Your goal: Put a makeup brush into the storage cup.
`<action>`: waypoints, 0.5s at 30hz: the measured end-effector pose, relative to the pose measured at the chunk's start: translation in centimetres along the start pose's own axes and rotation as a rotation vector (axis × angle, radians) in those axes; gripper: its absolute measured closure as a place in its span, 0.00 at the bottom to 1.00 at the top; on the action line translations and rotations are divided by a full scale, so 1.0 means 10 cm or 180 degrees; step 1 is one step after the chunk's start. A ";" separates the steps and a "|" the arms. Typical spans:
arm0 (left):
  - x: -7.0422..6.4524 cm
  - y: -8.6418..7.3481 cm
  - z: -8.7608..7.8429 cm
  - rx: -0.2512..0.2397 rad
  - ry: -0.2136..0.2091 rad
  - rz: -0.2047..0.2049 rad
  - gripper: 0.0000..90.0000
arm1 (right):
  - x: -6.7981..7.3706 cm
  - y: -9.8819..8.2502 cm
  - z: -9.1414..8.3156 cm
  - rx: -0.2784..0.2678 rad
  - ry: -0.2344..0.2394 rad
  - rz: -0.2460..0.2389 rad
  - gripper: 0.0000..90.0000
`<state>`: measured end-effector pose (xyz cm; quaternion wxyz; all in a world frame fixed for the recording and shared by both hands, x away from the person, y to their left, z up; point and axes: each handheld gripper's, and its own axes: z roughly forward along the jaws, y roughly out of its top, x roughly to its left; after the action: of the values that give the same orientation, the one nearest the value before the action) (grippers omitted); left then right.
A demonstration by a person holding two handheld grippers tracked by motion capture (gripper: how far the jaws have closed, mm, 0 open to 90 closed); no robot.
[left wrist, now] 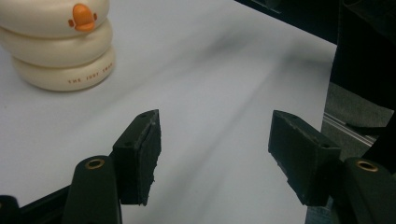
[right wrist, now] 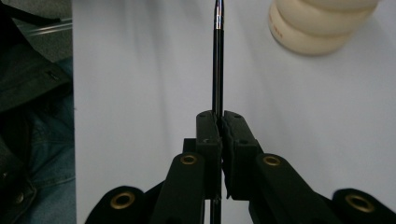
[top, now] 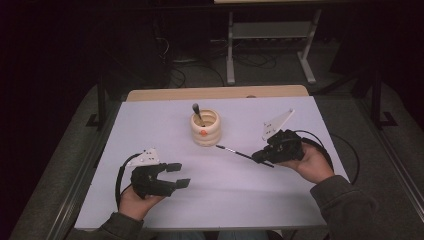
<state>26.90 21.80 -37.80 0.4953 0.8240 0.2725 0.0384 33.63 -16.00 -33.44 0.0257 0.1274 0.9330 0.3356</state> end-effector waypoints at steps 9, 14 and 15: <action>-0.04 0.12 0.01 -0.0060 -0.0082 0.0013 0.40 | 0.15 0.31 0.09 -0.0164 0.0147 -0.0147 0.95; -0.04 0.15 0.04 -0.0042 -0.0148 0.0038 0.44 | 0.19 0.40 0.28 -0.0173 0.0263 -0.0184 0.95; -0.04 0.15 0.05 -0.0037 -0.0154 0.0035 0.44 | 0.20 0.41 0.32 -0.0180 0.0280 -0.0189 0.95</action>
<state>27.31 20.68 -36.68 0.5063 0.8233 0.2557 0.0226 33.05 -10.49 -33.24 -0.0018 0.0841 0.9267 0.3662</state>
